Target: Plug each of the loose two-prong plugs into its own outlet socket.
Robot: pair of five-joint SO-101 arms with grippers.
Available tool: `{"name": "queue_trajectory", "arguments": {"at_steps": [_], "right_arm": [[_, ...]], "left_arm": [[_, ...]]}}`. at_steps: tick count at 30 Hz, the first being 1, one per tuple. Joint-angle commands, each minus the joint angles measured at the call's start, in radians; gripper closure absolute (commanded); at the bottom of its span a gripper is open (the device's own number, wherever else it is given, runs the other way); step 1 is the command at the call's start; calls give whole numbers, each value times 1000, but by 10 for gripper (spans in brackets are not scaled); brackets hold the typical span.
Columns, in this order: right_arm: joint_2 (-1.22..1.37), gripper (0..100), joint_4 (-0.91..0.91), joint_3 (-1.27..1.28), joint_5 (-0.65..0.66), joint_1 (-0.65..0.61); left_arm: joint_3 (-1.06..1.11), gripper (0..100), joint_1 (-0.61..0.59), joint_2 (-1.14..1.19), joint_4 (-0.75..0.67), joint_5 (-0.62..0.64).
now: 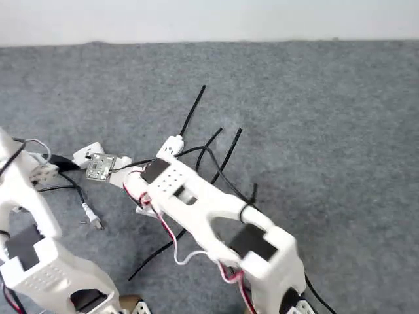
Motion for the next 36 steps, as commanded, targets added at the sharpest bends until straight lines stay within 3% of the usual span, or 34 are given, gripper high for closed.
{"name": "queue_trajectory", "arguments": {"at_steps": [1, 11, 25, 36], "right_arm": [[102, 804, -8, -166, -21, -12], [266, 804, 38, -348, -69, -5], [266, 807, 194, -348, -77, 259], [268, 808, 193, -348, -281, 348]], "left_arm": [[-59, 588, -11, -14, 18, -6], [-59, 588, -12, -11, 18, -6], [-59, 588, -11, -11, 20, -6], [-59, 588, -11, -11, 41, -6]]}}
